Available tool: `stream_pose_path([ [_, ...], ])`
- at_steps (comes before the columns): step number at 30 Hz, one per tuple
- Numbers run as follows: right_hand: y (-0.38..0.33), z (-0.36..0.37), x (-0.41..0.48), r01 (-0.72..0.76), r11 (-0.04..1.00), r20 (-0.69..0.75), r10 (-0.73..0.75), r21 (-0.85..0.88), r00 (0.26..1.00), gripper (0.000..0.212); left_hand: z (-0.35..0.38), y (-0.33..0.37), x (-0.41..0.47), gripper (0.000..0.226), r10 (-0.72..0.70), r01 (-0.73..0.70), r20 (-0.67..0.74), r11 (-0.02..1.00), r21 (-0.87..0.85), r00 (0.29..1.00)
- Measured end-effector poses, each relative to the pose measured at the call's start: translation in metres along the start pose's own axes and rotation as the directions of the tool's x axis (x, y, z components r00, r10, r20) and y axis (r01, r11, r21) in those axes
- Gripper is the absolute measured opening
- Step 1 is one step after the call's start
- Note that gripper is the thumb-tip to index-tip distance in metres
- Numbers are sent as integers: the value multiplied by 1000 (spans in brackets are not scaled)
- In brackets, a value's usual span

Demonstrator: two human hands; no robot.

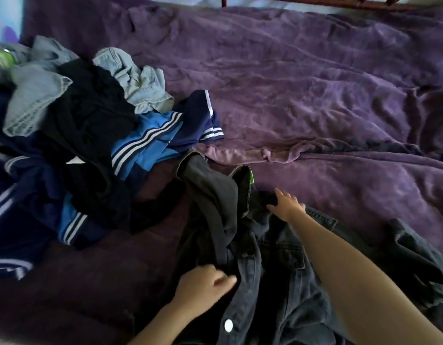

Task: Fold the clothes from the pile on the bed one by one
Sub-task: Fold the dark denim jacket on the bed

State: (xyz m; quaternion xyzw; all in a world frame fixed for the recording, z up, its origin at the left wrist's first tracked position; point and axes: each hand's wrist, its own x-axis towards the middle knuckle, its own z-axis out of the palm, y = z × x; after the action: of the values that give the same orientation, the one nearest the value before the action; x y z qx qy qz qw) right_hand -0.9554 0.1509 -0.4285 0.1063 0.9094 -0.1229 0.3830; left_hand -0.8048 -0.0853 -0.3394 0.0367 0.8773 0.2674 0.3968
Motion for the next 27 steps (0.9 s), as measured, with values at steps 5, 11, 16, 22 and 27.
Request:
stream_pose_path([
  [5,7,19,-8,-27,998,-19,26,-58,999,72,-37,4,51,65,-373,144,-365,841,-522,853],
  [11,13,-1,-30,-7,981,-151,37,193,988,42,-61,13,81,44,-417,112,-289,712,-693,862],
  [16,27,-42,-78,152,789,-294,38,595,955,19,-85,-15,39,36,-466,-68,-363,537,-841,807],
  [22,24,-117,-172,455,700,-636,-2,550,772,23,-127,-16,-29,40,-453,-355,-485,344,-869,748],
  [27,28,-188,-254,664,458,-781,120,592,614,15,-191,-25,-92,38,-446,-651,-682,250,-717,580],
])
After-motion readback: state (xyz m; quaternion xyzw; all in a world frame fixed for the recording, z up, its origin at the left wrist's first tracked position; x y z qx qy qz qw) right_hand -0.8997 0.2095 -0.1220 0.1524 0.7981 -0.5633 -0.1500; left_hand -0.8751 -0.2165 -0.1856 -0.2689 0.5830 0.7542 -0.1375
